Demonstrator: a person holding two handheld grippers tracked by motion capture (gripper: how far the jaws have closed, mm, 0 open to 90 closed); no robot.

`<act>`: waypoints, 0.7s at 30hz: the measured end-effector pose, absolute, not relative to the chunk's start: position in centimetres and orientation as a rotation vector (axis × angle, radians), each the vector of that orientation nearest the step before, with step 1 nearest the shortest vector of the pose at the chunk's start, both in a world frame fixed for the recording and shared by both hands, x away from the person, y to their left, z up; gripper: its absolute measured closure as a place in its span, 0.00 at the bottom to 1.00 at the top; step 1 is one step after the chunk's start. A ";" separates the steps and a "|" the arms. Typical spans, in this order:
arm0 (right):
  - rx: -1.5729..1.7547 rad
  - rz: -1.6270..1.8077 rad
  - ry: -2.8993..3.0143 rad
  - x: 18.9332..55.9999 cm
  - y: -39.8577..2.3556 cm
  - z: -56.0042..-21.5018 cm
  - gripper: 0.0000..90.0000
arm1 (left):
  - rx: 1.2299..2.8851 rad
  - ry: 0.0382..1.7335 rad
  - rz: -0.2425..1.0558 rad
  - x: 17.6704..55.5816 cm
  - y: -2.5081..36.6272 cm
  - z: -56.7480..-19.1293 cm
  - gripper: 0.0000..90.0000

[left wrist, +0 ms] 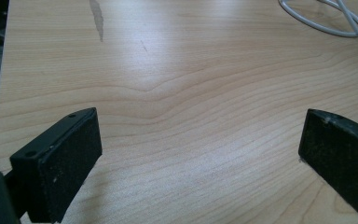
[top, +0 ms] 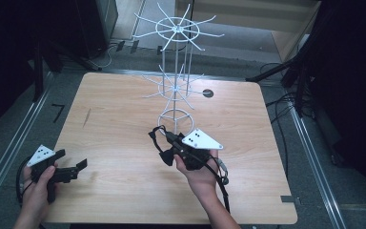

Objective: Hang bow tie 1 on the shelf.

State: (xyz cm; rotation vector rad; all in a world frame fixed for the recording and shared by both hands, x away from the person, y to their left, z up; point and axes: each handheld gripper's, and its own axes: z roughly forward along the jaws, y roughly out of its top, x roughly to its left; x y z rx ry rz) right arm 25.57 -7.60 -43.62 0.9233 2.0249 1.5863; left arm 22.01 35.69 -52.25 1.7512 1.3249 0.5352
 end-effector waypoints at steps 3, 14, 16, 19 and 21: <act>0.915 1.593 2.014 25.7 -7.6 -43.1 1.00 | 1.752 1.324 0.535 22.0 35.7 -52.3 0.00; 0.904 1.608 1.983 25.9 -7.7 -42.0 1.00 | 1.750 1.321 0.537 22.0 35.7 -52.3 0.00; 0.905 1.611 1.973 26.0 -7.8 -41.7 1.00 | 1.755 1.323 0.535 22.0 35.7 -52.2 0.00; 0.899 1.615 1.964 26.1 -7.8 -41.3 1.00 | 1.756 1.322 0.534 22.0 35.7 -52.2 0.00; 0.896 1.620 1.957 26.0 -7.8 -41.2 1.00 | 1.756 1.322 0.535 22.0 35.7 -52.2 0.00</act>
